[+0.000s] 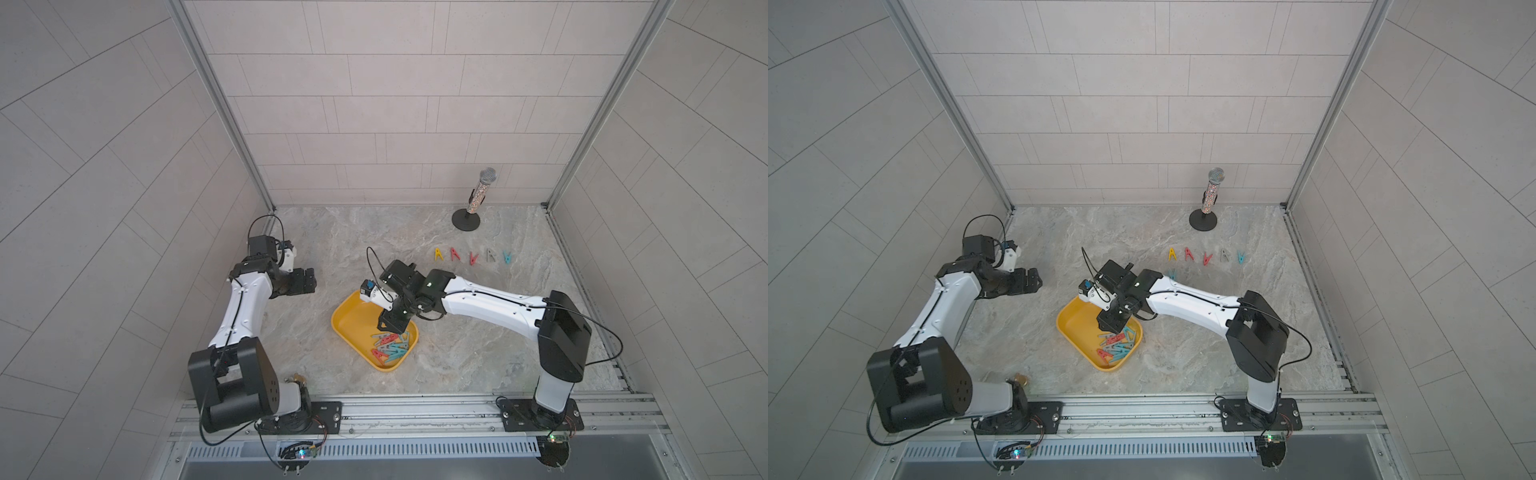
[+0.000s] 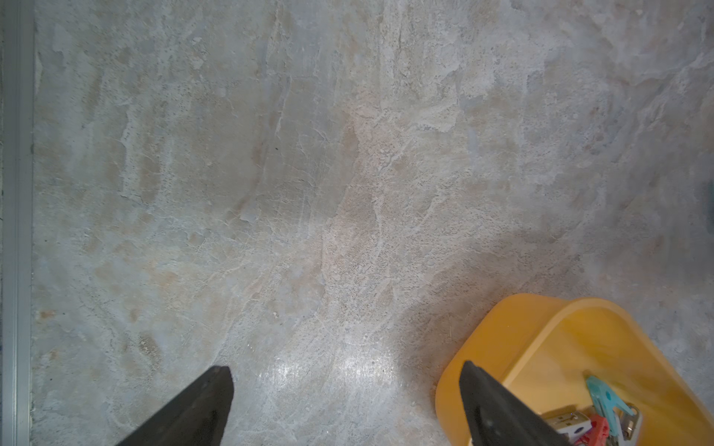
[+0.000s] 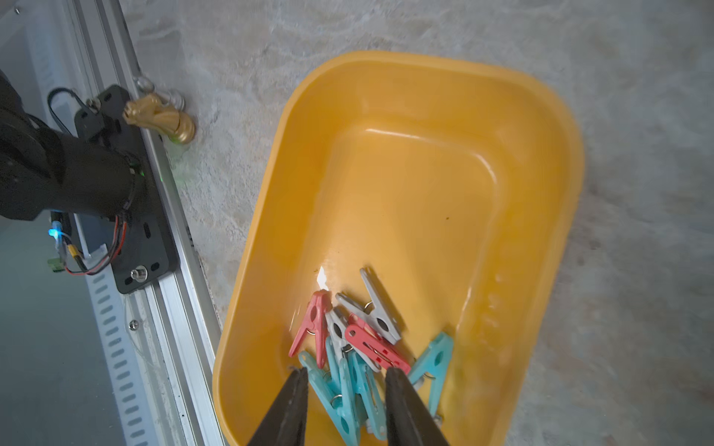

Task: Take the clothespins out of the storage box
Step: Pick up the clothespin from the storage box.

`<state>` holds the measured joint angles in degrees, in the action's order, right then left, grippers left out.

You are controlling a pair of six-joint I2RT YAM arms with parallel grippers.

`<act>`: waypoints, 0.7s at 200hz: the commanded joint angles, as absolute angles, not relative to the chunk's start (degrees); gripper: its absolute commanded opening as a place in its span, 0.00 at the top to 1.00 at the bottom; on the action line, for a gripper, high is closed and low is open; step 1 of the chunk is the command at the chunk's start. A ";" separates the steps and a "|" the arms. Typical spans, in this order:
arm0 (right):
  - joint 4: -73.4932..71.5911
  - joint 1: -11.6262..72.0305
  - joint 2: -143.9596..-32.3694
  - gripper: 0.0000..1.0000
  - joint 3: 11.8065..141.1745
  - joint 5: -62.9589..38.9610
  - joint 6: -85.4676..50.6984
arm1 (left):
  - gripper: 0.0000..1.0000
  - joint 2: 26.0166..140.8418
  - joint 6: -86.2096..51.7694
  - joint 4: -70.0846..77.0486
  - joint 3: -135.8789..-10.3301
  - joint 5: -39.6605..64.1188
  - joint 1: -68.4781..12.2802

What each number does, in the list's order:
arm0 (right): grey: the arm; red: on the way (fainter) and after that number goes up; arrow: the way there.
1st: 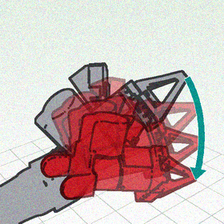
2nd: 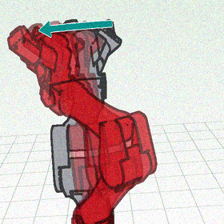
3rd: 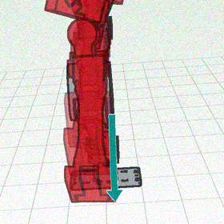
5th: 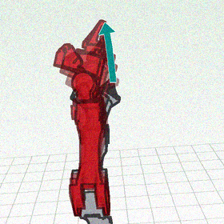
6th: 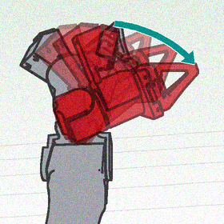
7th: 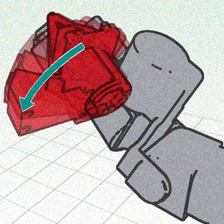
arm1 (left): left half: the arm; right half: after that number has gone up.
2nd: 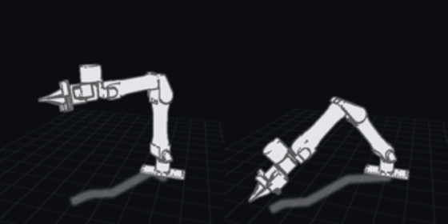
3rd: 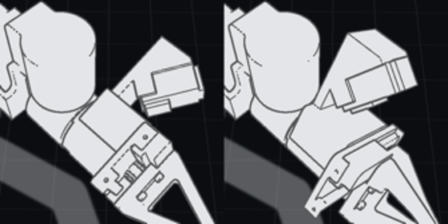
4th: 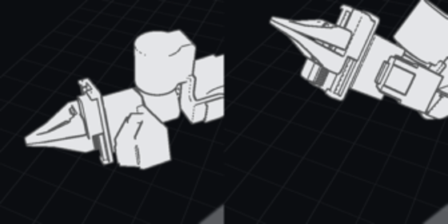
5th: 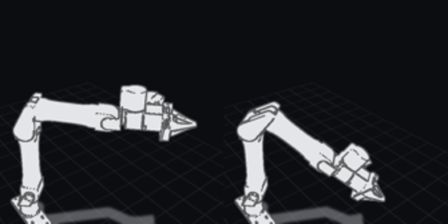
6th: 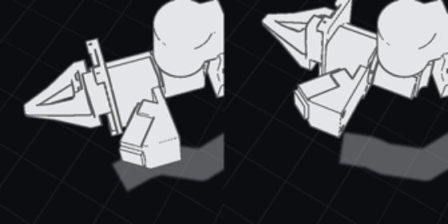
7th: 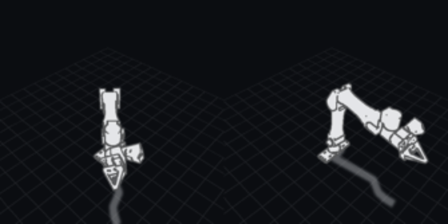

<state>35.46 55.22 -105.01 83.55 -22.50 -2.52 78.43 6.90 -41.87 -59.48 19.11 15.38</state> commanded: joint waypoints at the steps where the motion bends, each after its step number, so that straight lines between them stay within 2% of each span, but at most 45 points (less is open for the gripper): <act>1: 37.16 56.54 -107.91 0.63 85.95 -21.94 -0.69 | 0.00 78.74 6.68 -42.19 -60.56 19.07 15.82; 140: 42.79 57.92 -122.37 0.63 96.71 -16.40 3.84 | 0.00 78.70 6.70 -42.28 -60.56 18.98 15.82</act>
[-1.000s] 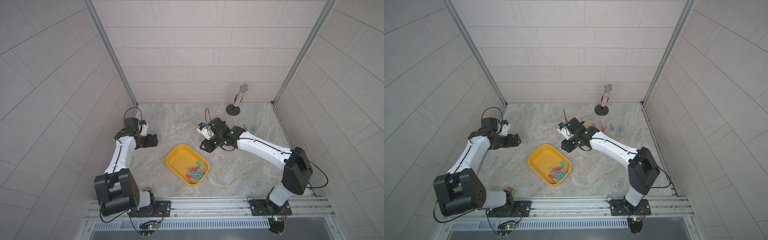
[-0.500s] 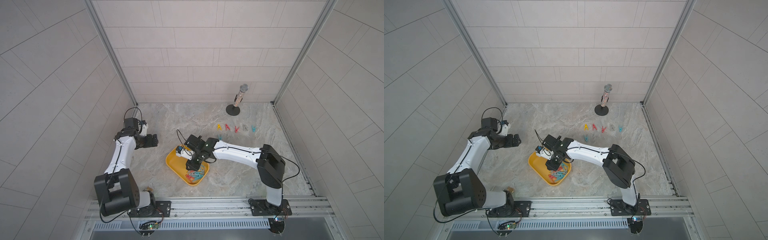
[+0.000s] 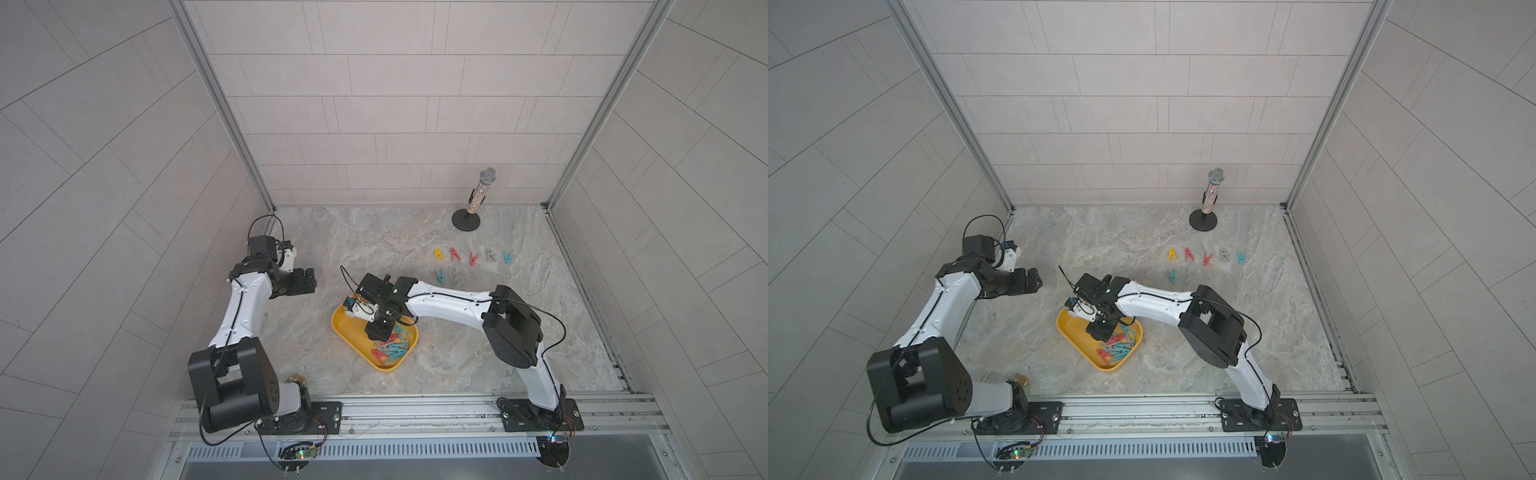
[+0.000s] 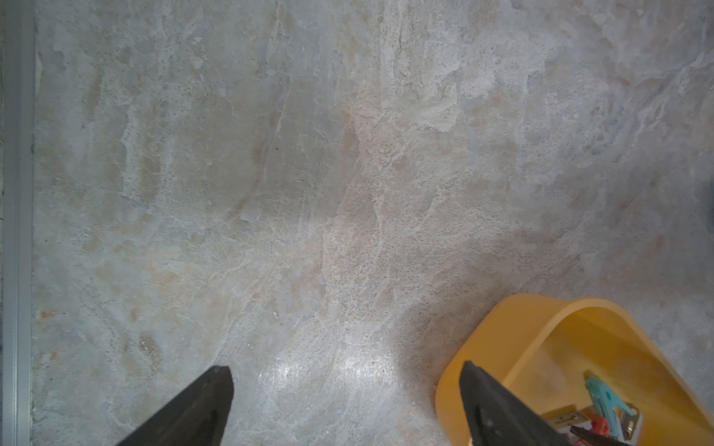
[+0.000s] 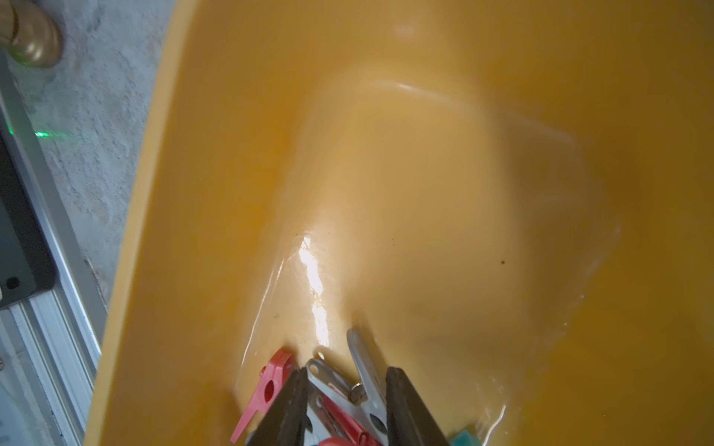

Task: Take the clothespins out of the storage box
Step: Pick up the clothespin from the storage box.

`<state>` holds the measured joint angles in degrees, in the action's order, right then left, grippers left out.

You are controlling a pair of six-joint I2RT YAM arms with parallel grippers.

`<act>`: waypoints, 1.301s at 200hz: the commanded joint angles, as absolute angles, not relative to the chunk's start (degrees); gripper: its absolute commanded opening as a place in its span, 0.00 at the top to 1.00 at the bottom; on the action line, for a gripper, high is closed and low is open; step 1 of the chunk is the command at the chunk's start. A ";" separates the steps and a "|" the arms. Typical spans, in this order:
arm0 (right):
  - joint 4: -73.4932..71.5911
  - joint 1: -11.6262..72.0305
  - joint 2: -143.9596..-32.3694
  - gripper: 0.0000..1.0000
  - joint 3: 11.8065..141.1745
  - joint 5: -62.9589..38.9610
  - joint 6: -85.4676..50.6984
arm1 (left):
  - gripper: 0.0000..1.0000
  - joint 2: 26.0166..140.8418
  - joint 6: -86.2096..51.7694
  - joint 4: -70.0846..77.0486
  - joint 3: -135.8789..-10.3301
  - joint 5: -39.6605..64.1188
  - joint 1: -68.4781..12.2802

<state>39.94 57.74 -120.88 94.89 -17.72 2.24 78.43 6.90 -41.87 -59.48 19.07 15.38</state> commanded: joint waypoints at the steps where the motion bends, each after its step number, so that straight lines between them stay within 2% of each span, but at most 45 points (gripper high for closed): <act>1: 42.79 57.92 -122.40 0.63 96.78 -16.46 3.85 | 0.00 78.73 6.69 -42.28 -60.56 18.94 15.82; 121: 42.47 57.84 -125.85 0.65 97.47 -17.16 4.02 | 0.00 78.57 6.70 -42.28 -60.56 19.06 15.78; 207: 40.01 57.31 -127.40 0.78 97.64 -16.36 3.45 | 0.00 78.49 6.72 -42.22 -60.60 19.08 15.88; 260: 39.20 57.13 -127.18 0.91 98.25 -15.42 3.14 | 0.00 78.49 6.68 -42.28 -60.56 19.12 15.83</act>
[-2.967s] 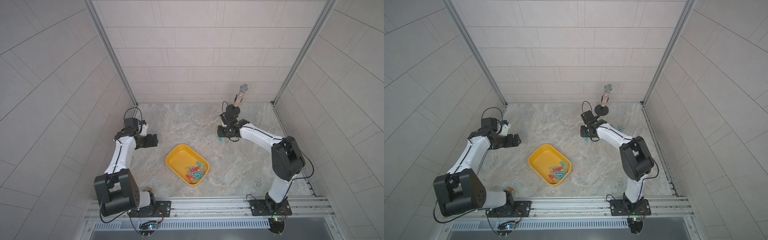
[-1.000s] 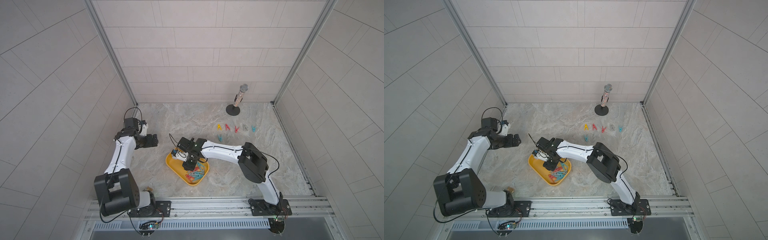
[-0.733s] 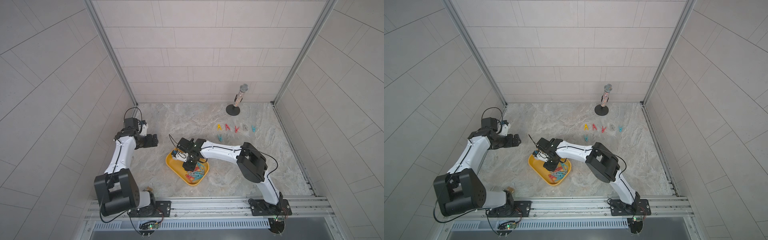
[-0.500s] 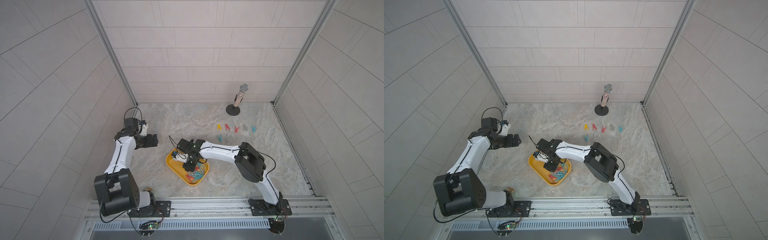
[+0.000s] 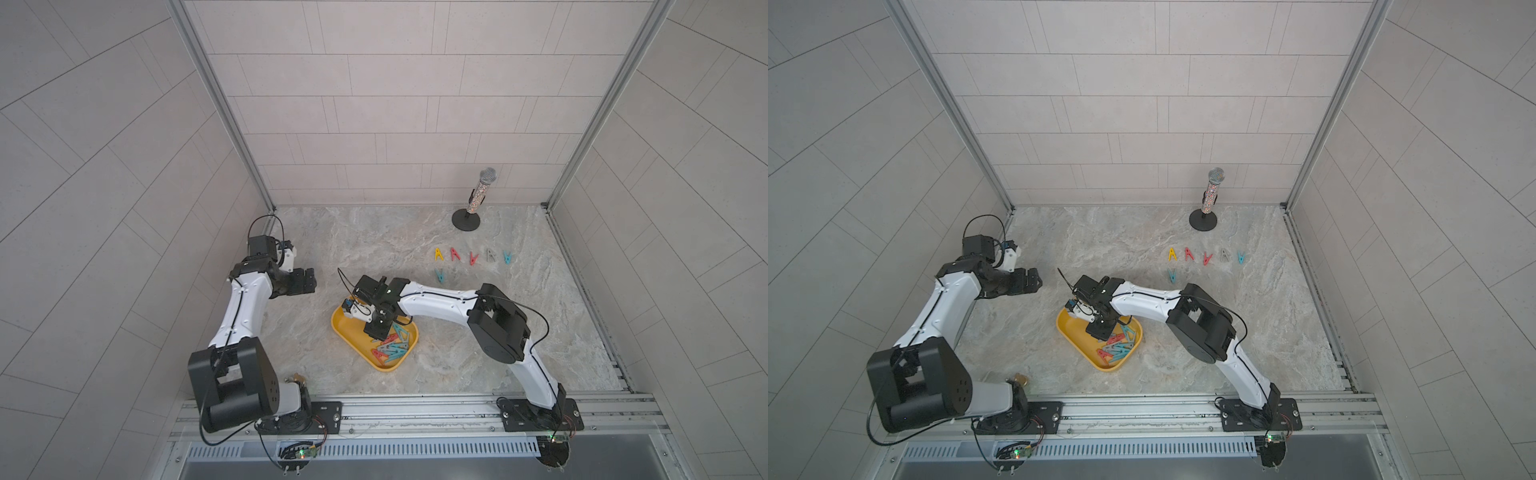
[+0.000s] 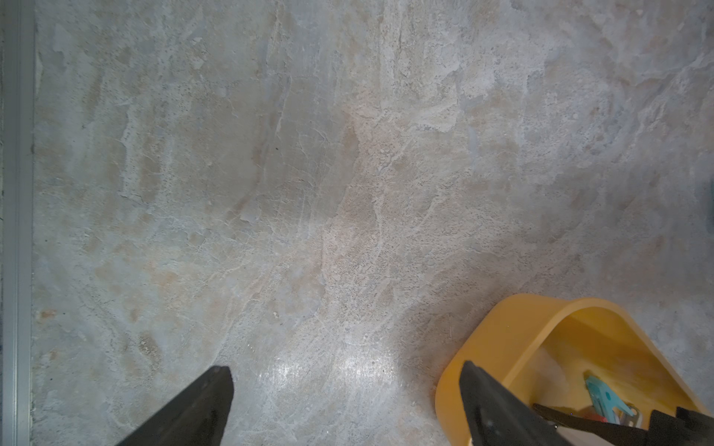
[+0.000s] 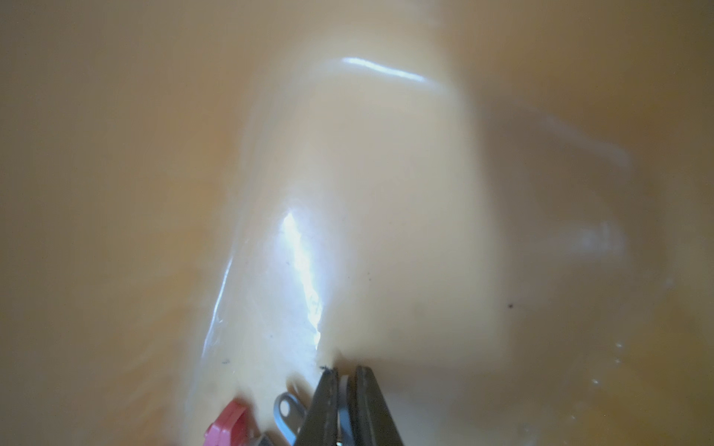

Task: Take the clothespins out of the storage box
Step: Pick up the clothespin from the storage box.

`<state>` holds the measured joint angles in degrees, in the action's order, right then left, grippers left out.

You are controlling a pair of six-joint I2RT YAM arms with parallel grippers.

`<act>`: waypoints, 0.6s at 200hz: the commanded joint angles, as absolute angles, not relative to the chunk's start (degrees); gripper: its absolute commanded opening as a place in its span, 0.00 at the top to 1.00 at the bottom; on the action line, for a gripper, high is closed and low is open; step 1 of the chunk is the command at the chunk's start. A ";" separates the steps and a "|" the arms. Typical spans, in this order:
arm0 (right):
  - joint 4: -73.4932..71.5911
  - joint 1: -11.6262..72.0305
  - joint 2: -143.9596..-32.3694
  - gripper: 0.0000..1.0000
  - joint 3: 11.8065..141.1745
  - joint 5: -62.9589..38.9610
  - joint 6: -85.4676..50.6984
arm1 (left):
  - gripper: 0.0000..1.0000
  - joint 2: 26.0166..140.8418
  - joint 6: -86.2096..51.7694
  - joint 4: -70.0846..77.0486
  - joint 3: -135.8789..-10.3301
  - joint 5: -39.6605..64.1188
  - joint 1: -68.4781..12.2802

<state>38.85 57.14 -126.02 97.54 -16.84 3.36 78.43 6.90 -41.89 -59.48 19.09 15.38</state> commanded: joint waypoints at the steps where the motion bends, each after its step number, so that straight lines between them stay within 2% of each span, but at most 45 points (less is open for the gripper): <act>1: 39.20 57.13 -127.18 0.91 98.26 -15.44 3.15 | 0.00 78.49 6.68 -42.28 -60.56 19.09 15.82; 15: 39.12 57.13 -127.01 0.92 98.57 -15.27 3.07 | 0.00 78.49 6.68 -42.28 -60.56 19.11 15.84; 29: 38.94 57.13 -126.83 1.00 98.89 -14.94 2.98 | 0.00 78.42 6.68 -42.23 -60.56 19.12 15.84; 120: 36.05 56.95 -124.42 1.00 101.24 -10.83 -0.69 | 0.00 78.34 6.68 -42.36 -60.64 19.17 15.86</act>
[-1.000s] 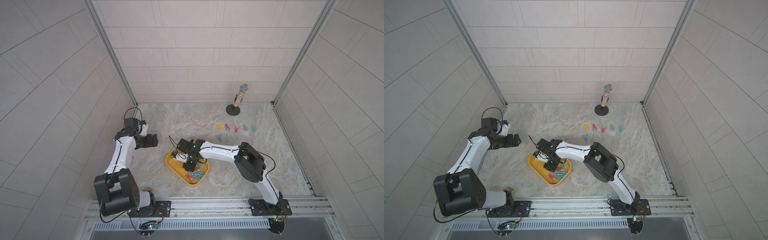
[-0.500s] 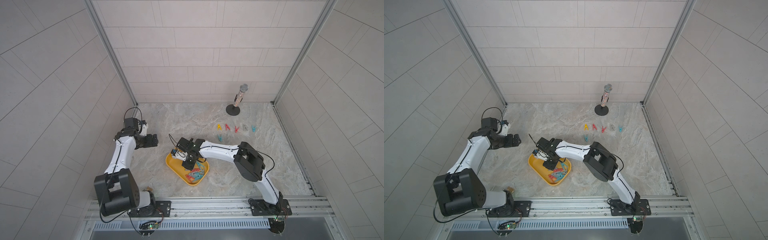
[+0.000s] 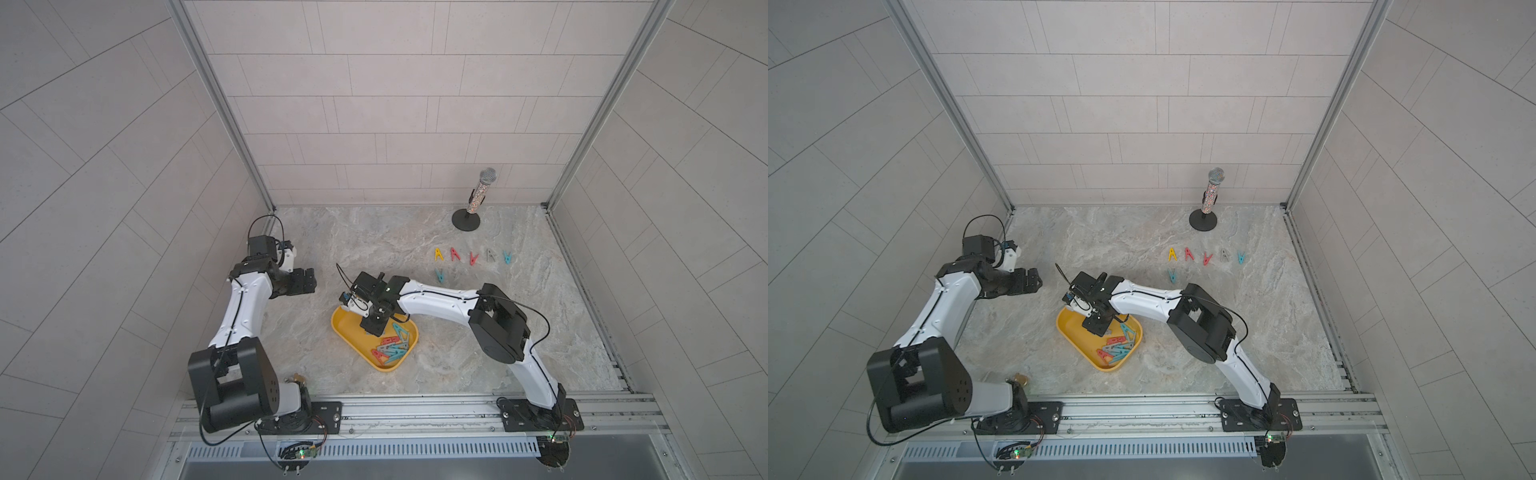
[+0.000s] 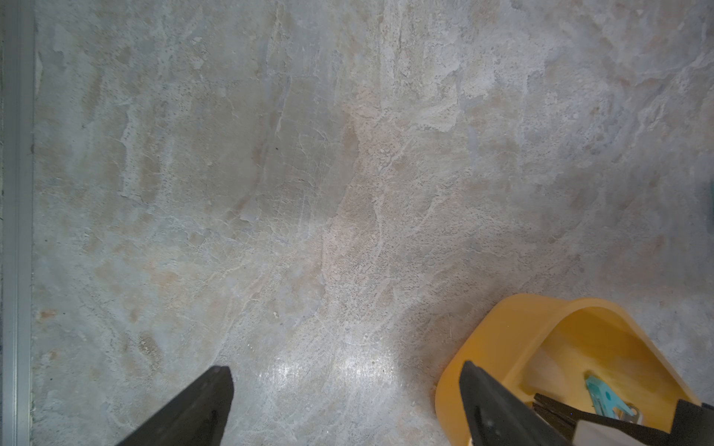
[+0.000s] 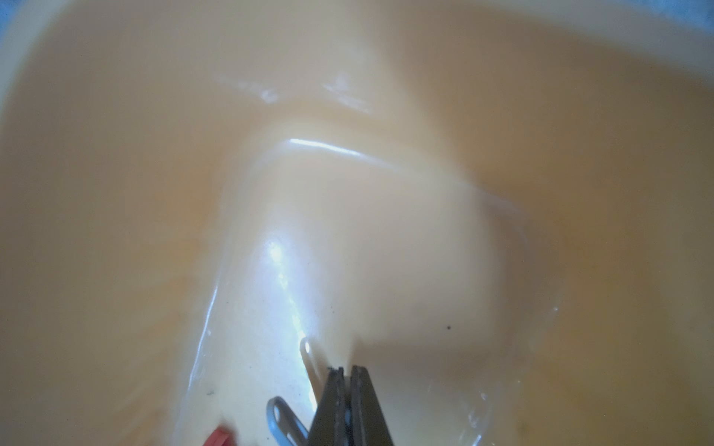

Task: Take the clothespins out of the storage box
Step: Pick up the clothespin from the storage box, then place the clothespin at the center of the board.

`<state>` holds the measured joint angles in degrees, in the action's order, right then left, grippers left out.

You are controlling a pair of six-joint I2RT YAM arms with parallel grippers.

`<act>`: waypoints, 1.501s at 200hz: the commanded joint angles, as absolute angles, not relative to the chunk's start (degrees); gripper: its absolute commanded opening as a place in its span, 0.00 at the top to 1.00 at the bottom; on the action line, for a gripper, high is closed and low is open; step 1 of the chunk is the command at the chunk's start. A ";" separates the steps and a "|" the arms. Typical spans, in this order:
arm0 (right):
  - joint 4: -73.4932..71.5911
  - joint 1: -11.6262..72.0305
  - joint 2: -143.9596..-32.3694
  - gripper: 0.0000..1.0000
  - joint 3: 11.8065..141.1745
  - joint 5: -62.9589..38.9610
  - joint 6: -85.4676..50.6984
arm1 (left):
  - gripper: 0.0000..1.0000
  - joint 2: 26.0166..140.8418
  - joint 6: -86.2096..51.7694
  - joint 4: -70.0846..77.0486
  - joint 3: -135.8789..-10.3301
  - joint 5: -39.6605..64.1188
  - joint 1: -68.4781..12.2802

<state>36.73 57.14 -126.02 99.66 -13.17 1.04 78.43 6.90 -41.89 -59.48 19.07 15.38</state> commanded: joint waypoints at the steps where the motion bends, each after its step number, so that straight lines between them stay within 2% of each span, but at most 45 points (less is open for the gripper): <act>1: 36.04 56.95 -124.39 1.00 101.24 -10.78 -0.70 | 0.00 78.33 6.68 -42.36 -60.64 19.12 15.89; 154: 33.55 52.54 -110.68 1.00 96.66 -5.26 -10.19 | 0.00 78.39 6.77 -42.26 -60.60 19.01 15.91; 238: 27.71 40.79 -97.72 1.00 80.85 -1.87 -19.92 | 0.00 78.37 6.77 -42.18 -60.56 19.09 15.91; 300: 26.52 30.99 -93.83 1.00 71.32 -1.28 -26.55 | 0.00 78.41 6.77 -42.18 -60.60 18.94 15.91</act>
